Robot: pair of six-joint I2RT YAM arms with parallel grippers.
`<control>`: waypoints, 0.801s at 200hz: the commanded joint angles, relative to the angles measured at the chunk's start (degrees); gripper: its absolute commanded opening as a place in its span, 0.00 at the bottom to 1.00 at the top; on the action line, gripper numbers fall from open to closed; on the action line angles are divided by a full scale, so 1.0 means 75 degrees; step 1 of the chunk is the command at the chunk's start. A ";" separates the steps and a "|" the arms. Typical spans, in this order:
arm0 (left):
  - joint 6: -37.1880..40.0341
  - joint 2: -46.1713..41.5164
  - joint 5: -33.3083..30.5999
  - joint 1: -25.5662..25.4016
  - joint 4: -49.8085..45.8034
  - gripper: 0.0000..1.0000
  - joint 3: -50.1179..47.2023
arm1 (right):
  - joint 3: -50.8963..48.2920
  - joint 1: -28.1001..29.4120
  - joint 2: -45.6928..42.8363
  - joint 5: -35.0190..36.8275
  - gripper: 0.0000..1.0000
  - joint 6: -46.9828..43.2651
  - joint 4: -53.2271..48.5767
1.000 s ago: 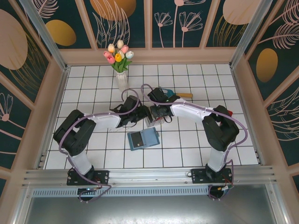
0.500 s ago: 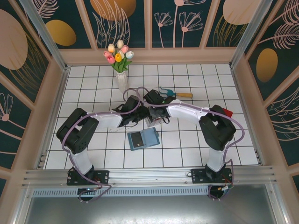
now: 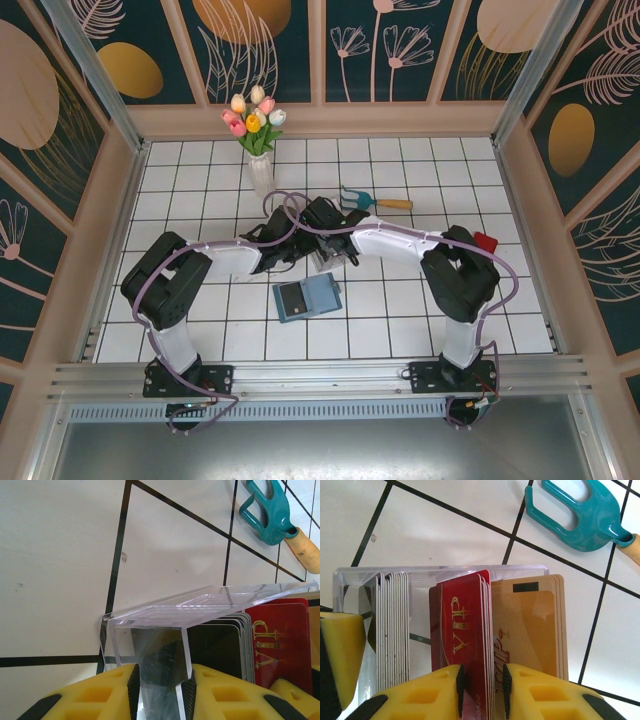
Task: Put the credit cards into the card holder
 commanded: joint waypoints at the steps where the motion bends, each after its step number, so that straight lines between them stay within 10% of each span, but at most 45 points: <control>1: 0.0141 0.0292 -0.0316 0.0049 -0.0699 0.32 -0.0282 | 0.0107 0.0005 -0.0008 0.0536 0.27 -0.0135 -0.0493; 160: 0.0175 0.0332 -0.0228 0.0044 -0.0641 0.31 -0.0282 | 0.0206 0.0006 -0.0197 0.0818 0.27 -0.0331 -0.0595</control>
